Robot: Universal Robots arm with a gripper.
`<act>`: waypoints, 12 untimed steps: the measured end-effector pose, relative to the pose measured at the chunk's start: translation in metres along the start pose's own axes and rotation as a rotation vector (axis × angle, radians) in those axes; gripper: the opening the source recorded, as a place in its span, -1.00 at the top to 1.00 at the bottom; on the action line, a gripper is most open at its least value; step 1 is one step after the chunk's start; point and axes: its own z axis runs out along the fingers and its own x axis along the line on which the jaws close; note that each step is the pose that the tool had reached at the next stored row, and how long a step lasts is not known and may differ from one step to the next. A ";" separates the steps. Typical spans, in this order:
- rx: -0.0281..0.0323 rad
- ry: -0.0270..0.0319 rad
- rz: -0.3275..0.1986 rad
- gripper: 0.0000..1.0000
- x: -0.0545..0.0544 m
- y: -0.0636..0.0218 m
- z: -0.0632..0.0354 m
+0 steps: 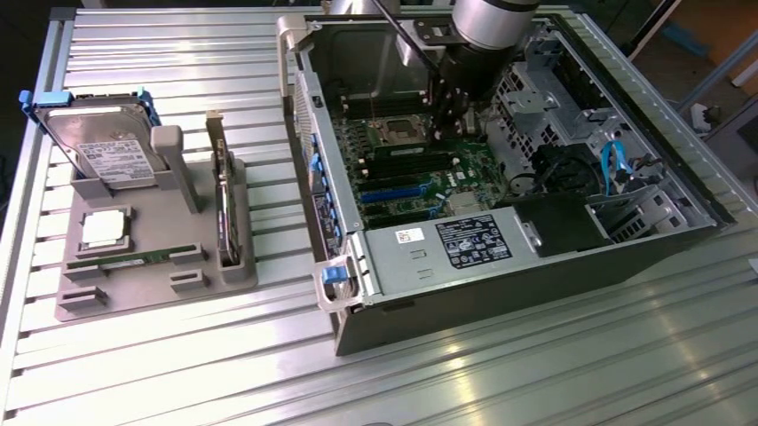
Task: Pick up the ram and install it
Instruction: 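Insert the ram into the slot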
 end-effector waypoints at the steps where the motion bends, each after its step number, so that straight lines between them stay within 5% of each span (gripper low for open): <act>1: 0.0003 0.0017 0.000 0.76 0.000 0.0000 0.0001; 12: 0.0001 0.0021 0.000 0.76 0.000 0.0000 0.0056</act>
